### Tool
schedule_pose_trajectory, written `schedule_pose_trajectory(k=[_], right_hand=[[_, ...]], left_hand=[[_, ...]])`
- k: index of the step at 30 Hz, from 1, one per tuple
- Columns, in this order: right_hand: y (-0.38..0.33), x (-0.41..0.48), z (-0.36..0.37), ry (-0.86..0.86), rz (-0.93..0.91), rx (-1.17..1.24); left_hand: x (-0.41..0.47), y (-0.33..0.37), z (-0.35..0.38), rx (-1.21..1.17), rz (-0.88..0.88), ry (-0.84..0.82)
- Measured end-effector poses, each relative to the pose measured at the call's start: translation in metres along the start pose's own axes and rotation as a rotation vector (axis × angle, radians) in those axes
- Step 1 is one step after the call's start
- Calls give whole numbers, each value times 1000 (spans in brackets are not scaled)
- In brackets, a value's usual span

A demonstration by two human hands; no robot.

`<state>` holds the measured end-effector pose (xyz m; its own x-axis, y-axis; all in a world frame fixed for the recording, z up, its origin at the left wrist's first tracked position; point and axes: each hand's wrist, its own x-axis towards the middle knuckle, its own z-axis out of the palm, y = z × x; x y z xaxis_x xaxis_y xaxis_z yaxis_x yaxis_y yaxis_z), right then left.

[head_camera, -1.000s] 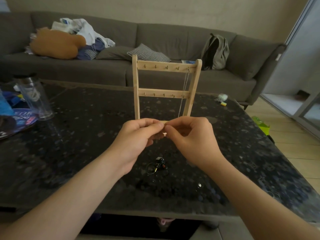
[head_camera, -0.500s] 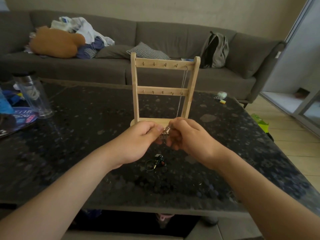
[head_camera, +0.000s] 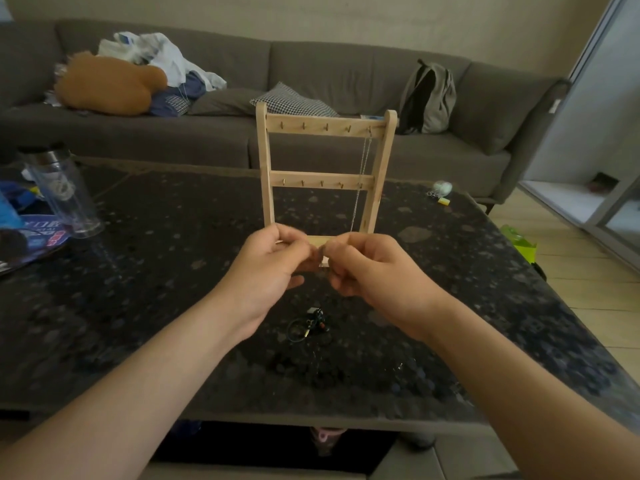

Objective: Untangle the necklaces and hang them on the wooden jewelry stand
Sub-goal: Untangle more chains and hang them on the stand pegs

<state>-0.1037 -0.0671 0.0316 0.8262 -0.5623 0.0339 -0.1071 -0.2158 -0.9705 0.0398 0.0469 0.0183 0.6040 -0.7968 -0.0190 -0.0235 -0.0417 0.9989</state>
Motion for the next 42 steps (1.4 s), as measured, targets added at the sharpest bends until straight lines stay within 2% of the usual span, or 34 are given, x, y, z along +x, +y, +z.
schedule_pose_trajectory(k=[6, 11, 17, 23, 27, 33, 42], right_hand=[[6, 0, -4, 43, -18, -41], [7, -1, -7, 84, -43, -88], [5, -1, -6, 98, -50, -48], [5, 0, -7, 63, -1, 178], [5, -2, -8, 130, -9, 113], [3, -7, -9, 80, -24, 72], [6, -7, -9, 135, -101, 3]], left_hand=[[-11, 10, 0, 144, 108, -127], [-11, 5, -3, 162, 233, -83], [-6, 4, -3, 203, 204, -73], [-4, 1, -1, 190, 157, -149], [-6, 4, -2, 217, 173, -154], [-6, 3, -3, 236, 193, -145], [-7, 8, -4, 160, 155, -153]])
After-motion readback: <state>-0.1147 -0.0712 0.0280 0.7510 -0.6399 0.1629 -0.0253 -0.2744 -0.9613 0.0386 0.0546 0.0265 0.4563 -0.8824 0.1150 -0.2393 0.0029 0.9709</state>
